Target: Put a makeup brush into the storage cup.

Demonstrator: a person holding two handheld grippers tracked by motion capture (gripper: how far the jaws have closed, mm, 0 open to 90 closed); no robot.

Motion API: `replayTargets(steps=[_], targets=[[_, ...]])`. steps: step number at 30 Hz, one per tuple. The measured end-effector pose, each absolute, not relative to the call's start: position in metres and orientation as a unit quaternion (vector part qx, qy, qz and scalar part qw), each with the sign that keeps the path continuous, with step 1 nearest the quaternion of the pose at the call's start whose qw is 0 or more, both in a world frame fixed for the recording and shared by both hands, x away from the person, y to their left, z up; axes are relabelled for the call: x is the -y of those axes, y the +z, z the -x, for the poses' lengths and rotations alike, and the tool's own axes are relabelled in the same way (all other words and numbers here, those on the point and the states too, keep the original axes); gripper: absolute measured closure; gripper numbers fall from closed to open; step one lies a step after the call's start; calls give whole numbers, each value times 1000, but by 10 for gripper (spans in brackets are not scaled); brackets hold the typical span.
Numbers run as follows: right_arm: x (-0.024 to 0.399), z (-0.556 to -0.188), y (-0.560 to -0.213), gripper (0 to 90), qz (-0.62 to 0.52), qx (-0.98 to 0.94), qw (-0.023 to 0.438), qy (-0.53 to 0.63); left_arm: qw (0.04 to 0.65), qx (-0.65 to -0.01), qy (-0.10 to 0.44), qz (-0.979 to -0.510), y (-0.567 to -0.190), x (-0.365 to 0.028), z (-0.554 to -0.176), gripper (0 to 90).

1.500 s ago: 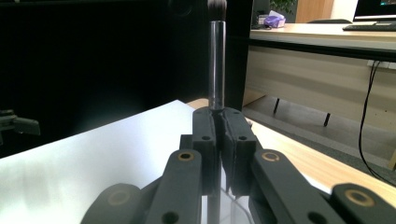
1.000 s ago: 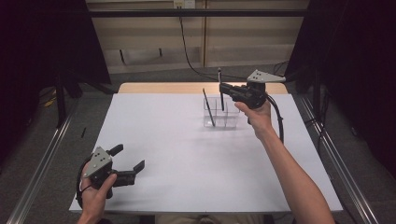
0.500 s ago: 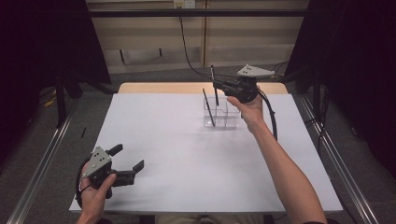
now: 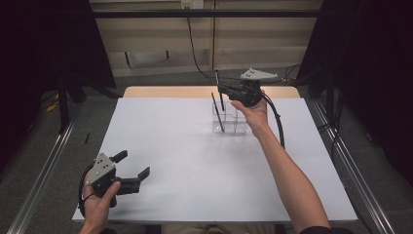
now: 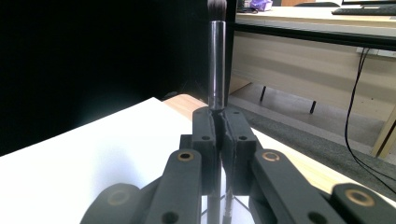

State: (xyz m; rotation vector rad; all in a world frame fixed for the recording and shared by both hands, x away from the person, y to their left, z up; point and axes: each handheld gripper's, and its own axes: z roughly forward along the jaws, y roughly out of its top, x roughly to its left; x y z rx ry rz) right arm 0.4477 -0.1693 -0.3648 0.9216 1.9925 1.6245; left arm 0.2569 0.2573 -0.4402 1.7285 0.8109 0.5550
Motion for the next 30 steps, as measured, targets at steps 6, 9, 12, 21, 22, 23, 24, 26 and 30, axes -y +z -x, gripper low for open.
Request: replayTargets(steps=[6, 9, 12, 21, 22, 23, 24, 26, 30], targets=[[167, -448, -370, 846, -330, -716, 201, 581, 544, -342, 234, -729, -440, -257, -257, 21], [164, -448, -373, 846, -329, -719, 200, 579, 544, -343, 235, -729, -440, -258, -256, 21], [162, -449, -376, 846, -328, -725, 200, 571, 543, -343, 235, -729, -440, -258, -257, 21], [159, -449, -385, 846, -329, -729, 195, 567, 543, -343, 235, -729, -440, -258, -256, 22], [158, -449, -386, 846, -330, -731, 195, 565, 543, -342, 235, -730, -440, -258, -256, 21], [158, -449, -387, 846, -330, -731, 195, 565, 544, -342, 235, -729, -440, -258, -256, 22], [158, -448, -387, 846, -331, -730, 194, 565, 543, -341, 236, -730, -440, -258, -256, 22], [158, -448, -390, 846, -333, -730, 193, 565, 543, -341, 236, -730, -440, -258, -256, 21], [160, -448, -394, 846, -335, -730, 195, 563, 543, -341, 236, -730, -440, -258, -256, 22]])
